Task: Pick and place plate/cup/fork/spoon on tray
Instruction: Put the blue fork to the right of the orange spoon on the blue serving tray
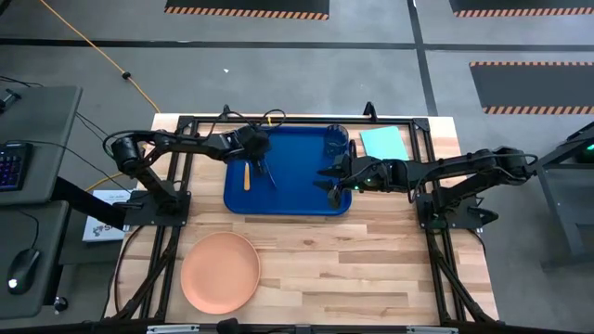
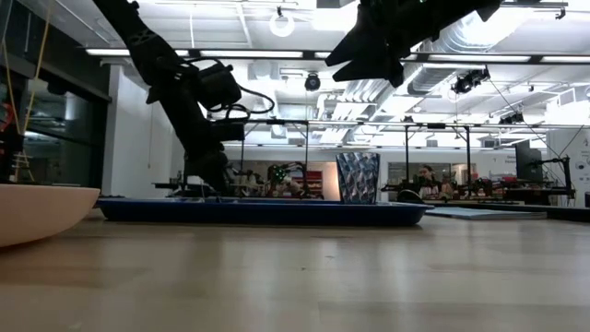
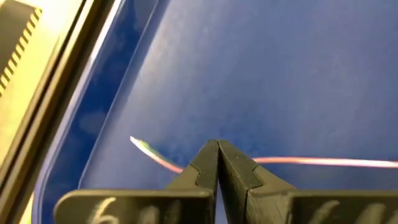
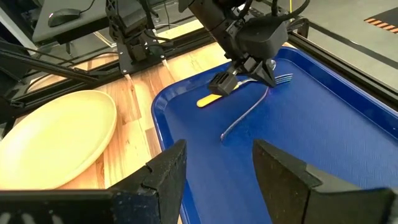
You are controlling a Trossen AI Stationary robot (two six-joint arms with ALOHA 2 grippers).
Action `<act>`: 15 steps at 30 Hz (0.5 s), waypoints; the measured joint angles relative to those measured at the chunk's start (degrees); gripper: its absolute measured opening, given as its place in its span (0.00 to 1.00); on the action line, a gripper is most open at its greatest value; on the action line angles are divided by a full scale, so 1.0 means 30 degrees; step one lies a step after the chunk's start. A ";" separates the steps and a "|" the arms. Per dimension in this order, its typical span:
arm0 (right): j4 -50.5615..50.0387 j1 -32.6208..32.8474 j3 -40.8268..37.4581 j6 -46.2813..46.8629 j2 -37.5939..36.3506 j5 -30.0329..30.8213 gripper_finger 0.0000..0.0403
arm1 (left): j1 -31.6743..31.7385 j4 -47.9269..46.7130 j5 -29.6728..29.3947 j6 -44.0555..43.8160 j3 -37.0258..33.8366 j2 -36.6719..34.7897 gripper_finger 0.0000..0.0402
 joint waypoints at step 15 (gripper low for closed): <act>0.0285 0.0000 0.0000 0.0138 0.1866 0.0004 0.43 | 0.0475 -0.0871 0.0073 -0.0469 0.0000 -0.0007 0.00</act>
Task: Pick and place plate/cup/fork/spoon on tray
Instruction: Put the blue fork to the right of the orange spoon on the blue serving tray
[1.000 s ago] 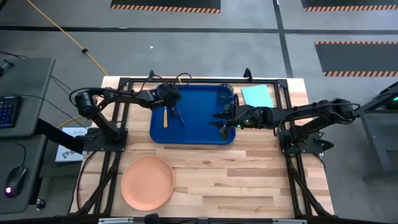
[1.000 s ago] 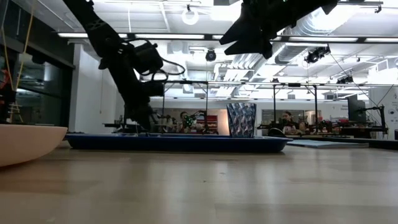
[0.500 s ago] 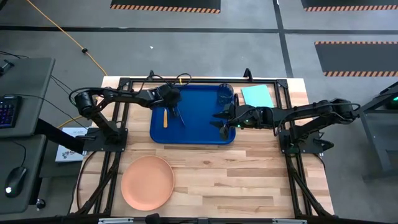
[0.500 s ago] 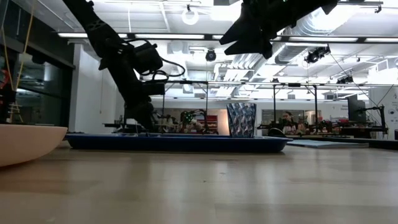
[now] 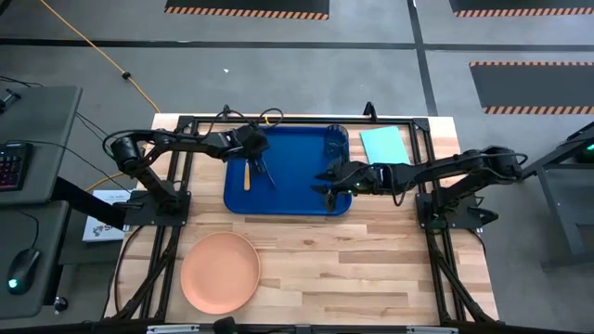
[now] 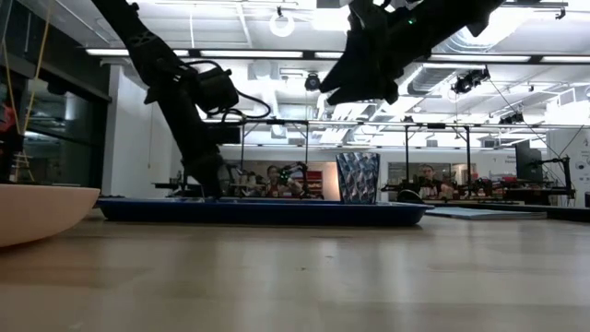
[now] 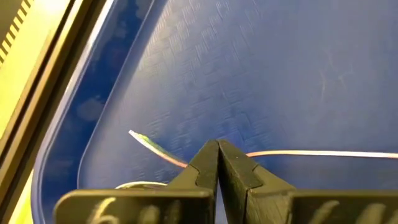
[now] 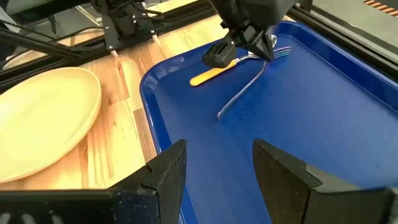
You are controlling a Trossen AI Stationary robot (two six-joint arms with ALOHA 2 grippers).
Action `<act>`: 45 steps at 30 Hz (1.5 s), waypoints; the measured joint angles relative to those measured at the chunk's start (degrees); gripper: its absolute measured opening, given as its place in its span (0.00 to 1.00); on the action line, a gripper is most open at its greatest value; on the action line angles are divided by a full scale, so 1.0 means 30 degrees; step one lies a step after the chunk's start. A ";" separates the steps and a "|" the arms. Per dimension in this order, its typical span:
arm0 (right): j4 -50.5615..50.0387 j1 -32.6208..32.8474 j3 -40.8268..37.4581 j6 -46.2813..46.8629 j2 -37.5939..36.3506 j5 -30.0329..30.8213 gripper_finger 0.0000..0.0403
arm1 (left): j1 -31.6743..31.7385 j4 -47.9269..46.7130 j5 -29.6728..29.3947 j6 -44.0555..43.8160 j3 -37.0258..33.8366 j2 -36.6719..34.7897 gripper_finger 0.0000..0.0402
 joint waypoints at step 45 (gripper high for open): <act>0.0460 -0.0006 0.0000 -0.0120 0.0015 -0.0011 0.43 | -0.0173 -0.1835 -0.2354 0.0125 -0.0007 -0.0245 0.00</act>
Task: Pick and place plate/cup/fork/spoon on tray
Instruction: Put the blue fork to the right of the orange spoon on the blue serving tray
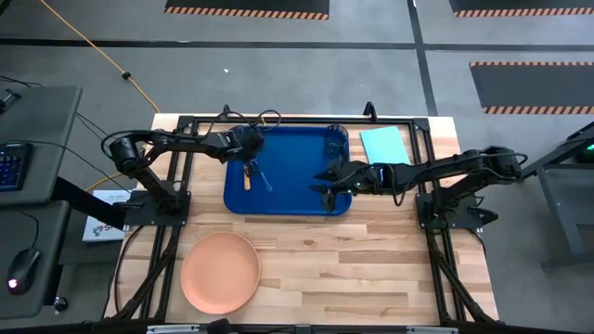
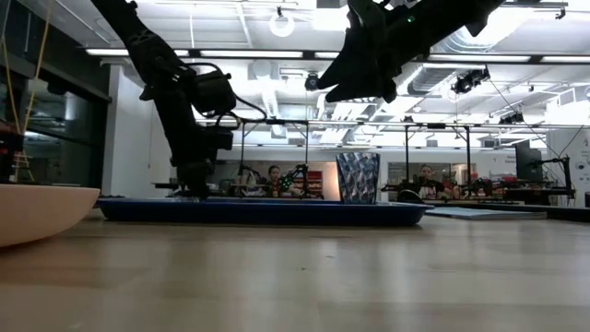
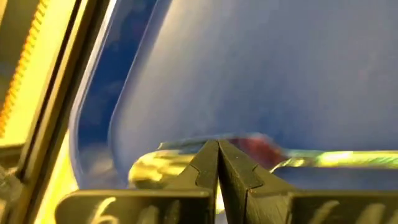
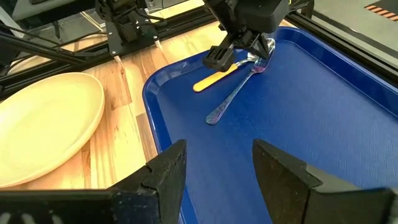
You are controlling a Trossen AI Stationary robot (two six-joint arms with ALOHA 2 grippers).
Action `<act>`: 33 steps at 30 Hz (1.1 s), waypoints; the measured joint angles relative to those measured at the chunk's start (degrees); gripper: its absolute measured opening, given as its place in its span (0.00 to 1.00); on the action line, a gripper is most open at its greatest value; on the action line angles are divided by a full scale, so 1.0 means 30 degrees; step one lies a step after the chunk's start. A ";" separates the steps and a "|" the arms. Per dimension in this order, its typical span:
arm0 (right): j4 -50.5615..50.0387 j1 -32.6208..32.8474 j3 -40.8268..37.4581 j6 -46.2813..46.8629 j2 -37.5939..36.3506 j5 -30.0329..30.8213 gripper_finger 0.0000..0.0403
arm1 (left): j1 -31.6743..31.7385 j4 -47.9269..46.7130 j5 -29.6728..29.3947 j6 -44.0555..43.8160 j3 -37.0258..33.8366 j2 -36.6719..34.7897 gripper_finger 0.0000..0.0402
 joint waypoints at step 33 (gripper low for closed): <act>0.0007 -0.0002 0.0000 -0.0376 0.0000 0.0051 0.43 | 0.0660 -0.2375 -0.1144 -0.3028 0.0000 -0.0377 0.00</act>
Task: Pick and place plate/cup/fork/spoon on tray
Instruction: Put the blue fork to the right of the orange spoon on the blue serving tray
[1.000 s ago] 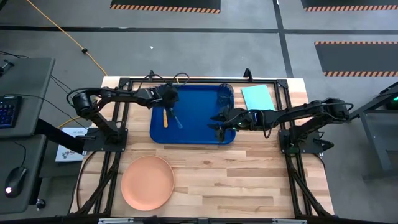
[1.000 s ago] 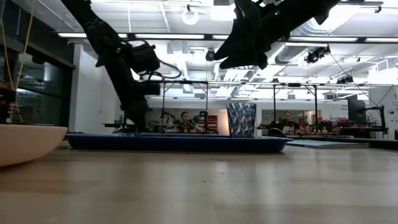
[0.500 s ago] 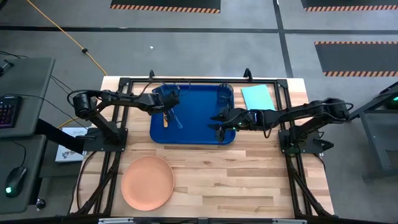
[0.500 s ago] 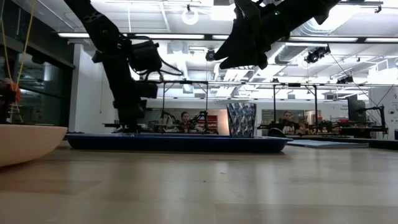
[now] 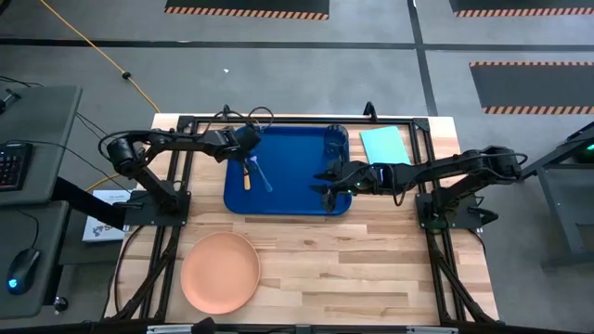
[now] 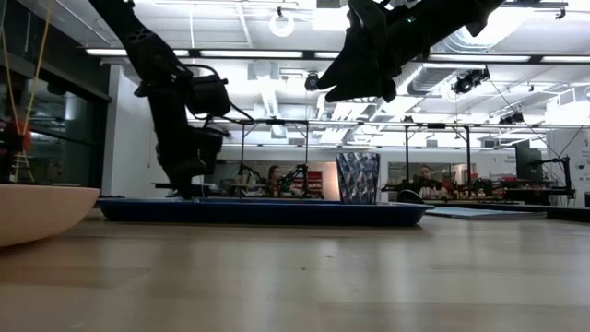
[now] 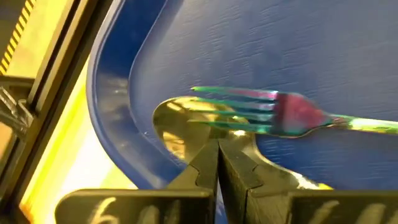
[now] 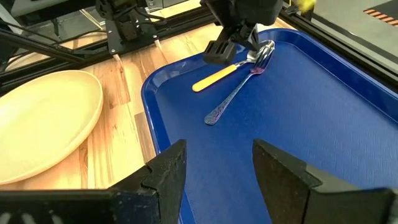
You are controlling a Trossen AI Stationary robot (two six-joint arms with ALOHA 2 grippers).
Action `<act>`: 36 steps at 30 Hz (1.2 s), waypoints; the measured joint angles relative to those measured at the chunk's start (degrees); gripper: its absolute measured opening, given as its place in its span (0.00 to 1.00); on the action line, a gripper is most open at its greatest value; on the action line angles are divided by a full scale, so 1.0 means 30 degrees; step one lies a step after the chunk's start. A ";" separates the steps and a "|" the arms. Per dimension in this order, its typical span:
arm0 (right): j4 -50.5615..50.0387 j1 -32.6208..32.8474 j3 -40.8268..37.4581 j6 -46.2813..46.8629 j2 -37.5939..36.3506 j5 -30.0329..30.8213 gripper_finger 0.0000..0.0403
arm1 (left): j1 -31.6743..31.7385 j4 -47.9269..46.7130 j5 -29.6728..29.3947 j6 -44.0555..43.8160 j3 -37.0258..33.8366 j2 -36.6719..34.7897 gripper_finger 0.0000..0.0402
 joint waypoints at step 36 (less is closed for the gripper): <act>0.0196 0.0001 0.0000 -0.0094 0.0000 0.0015 0.43 | 0.0766 0.0096 -0.0237 0.1063 0.0280 -0.0085 0.00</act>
